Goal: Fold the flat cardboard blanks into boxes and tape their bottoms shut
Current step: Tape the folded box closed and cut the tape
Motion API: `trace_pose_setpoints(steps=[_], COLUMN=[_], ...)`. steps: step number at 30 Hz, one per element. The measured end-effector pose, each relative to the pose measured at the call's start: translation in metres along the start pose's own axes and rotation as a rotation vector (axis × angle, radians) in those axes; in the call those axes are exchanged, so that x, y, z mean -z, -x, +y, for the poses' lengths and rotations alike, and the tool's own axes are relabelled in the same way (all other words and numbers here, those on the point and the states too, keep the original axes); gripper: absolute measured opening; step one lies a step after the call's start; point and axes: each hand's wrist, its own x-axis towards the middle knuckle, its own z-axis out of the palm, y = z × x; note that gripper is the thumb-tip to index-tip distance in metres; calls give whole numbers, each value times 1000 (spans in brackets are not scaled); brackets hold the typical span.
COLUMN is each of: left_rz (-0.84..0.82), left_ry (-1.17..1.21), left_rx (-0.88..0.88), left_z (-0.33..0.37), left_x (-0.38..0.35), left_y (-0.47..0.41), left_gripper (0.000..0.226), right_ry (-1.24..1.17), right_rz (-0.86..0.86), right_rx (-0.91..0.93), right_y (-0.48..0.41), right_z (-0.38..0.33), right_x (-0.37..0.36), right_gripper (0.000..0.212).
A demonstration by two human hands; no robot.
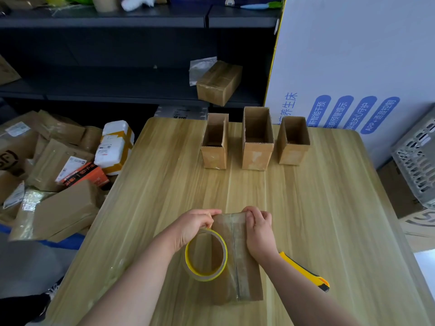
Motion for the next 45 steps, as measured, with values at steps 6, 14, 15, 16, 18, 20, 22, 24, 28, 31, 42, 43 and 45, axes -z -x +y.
trace_pose_setpoints(steps=[6,14,15,16,18,20,22,24,28,31,42,43,45], left_rz=[63,9,13,13,12,14,34,77,192,237,328,344,437], left_ry=[73,502,513,520,524,530,570,609,694,831,1045,1079,1088], left_rx=[33,102,84,60,24,19,32,33,-62,-94,-41,-45,-69], left_z=[-6,-30,-28,-27,-29,-36,-46,-55,-59,-53,-38,-37,-33], left_x=[-2,15,19,21,23,18,10,2,-4,-5,-98,-108,-124], left_y=[3,27,30,32,38,45,49,52,58,68,81,83,88], left_gripper=[11,30,30,29,28,24,28,35,28,18,20,17,10], right_ry=[55,69,63,66,84,68,29,-9,-21,1,78,117,166], right_rz=[41,159,181,192,196,228,265,218,26,1,-7,-15,-4], right_rx=[-29,-112,-141,-157,-160,-162,-162,-174,-129,5,704,727,737], right_y=[1,-18,-24,-30,-34,-27,-17,-9,7,28,120,122,124], right_z=[0,-21,-26,-30,-34,-33,-30,-29,-29,-26,-5,-2,4], right_x=[-1,-3,-3,-4,-8,-13,-16,-16,-2,13,53,56,63], right_gripper=[34,34,34,34,33,30,28,30,38,36,43,43,48])
